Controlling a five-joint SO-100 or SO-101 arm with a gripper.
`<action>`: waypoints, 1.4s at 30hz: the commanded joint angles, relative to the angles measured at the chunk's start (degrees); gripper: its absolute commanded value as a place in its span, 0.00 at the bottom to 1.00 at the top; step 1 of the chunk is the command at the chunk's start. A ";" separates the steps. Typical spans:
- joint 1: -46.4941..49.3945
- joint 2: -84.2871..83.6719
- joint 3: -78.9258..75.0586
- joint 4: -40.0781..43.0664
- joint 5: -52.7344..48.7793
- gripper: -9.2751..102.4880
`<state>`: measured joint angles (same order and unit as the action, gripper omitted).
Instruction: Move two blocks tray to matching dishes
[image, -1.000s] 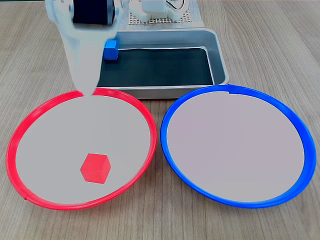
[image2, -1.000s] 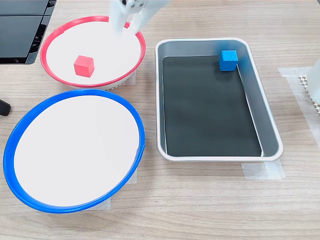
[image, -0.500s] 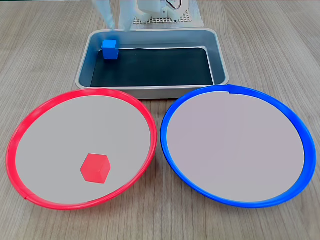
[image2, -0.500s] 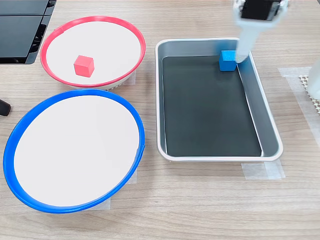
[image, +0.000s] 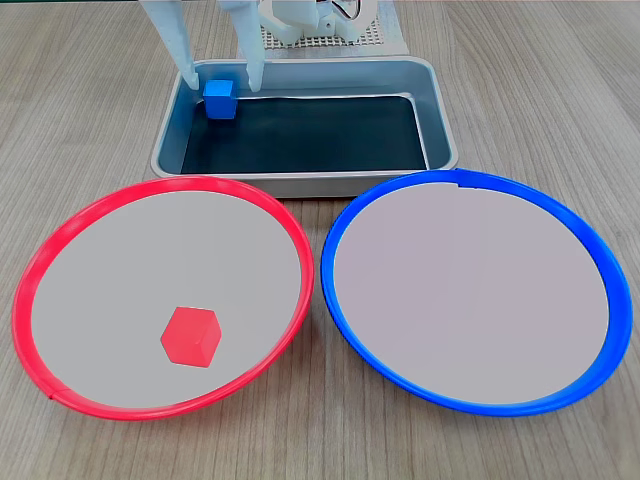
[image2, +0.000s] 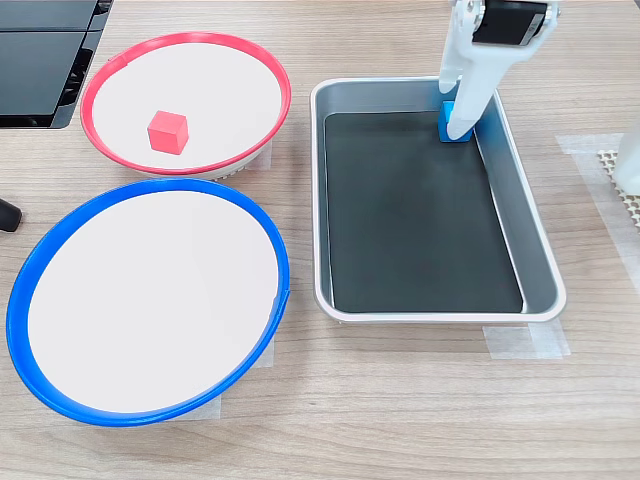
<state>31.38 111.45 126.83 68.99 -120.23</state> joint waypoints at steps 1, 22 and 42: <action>2.37 0.26 -0.18 -0.26 -2.02 0.29; -9.32 3.60 2.64 -4.92 20.65 0.08; -44.82 -34.19 -28.83 -46.05 86.84 0.30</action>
<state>-13.10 77.26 100.46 23.99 -32.70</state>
